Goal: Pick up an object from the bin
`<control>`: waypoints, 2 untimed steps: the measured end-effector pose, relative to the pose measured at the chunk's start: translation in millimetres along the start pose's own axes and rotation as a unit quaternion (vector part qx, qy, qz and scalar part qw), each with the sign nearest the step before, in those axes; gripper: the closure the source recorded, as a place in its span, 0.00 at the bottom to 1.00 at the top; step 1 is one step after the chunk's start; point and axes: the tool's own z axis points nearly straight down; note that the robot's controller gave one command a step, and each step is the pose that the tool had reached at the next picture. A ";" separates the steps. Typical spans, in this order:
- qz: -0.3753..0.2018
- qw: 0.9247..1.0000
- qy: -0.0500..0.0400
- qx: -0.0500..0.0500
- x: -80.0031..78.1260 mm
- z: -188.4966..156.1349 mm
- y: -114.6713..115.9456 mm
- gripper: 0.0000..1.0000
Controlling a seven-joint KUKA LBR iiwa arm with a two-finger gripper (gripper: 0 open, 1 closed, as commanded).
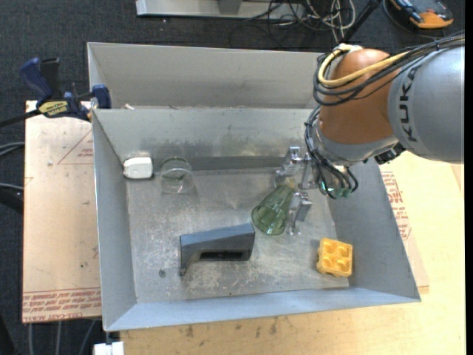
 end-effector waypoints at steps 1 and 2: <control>0.000 1.000 -0.001 0.000 -0.5 -2.1 0.0 0.00; -0.027 1.000 -0.005 0.001 20.7 9.2 12.1 0.00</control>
Offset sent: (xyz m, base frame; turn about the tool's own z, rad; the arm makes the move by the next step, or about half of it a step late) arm -0.0556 0.0329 -0.0306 -0.1379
